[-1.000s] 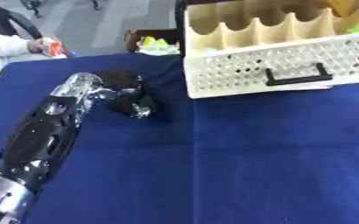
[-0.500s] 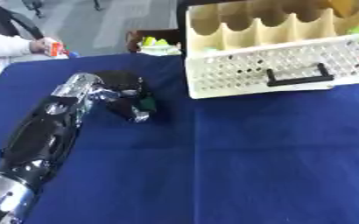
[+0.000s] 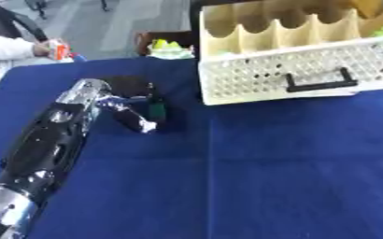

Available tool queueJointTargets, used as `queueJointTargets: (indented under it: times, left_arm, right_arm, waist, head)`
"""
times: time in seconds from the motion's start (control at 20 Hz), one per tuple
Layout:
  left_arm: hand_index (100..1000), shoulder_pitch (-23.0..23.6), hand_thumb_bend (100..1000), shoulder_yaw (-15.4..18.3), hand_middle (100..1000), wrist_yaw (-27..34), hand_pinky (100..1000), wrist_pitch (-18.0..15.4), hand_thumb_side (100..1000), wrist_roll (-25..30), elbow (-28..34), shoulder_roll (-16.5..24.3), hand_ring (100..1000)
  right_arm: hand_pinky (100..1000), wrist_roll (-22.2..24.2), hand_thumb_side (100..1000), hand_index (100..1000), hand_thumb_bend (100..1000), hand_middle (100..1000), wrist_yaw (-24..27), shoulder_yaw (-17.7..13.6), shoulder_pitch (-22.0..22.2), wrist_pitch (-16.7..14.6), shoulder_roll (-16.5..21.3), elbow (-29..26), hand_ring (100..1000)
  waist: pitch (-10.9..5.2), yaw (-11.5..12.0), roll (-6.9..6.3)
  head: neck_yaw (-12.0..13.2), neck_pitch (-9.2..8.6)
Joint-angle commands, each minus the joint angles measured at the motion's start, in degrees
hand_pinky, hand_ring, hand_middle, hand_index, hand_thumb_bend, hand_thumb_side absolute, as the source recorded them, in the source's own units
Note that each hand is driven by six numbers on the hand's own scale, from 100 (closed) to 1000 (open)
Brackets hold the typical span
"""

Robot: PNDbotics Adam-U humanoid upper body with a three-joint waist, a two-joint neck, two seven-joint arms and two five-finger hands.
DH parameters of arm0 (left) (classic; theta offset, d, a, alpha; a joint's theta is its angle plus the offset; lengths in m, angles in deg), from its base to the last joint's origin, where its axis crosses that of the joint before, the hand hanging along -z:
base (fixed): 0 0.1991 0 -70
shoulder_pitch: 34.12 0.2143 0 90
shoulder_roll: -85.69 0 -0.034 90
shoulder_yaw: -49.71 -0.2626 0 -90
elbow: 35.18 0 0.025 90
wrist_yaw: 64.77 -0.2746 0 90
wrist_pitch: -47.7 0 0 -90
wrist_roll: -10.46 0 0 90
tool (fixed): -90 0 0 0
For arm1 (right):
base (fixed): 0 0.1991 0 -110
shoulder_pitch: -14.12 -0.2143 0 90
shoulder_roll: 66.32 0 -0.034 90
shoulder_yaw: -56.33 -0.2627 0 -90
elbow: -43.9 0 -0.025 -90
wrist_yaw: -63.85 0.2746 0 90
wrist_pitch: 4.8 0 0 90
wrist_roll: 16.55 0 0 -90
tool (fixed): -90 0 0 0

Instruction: Pick up objects from table and place into drawer.

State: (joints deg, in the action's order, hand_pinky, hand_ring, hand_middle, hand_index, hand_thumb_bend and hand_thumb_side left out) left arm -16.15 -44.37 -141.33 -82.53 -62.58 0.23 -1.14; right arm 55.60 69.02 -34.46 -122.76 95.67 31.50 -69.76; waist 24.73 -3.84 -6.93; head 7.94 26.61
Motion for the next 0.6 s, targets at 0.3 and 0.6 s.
queueJointTargets:
  times: [0.3,0.6]
  left_arm:
    - [736,0.37,100,-0.54,426,0.38,277,1.21,515,-0.32,-0.96,0.00,306]
    - [702,0.35,100,-0.55,398,0.96,239,1.42,461,-0.38,-1.04,-0.11,279]
  right_arm:
    - [856,-0.09,709,657,100,253,0.26,-0.69,-0.62,0.04,0.40,-0.93,287]
    - [858,0.11,708,656,100,253,0.02,-0.68,-0.44,0.16,0.29,-0.93,286]
  waist:
    - [-1.05,-0.19,0.49]
    - [-1.20,-0.16,0.51]
  head:
    - [0.34,-0.54]
    - [0.43,-0.31]
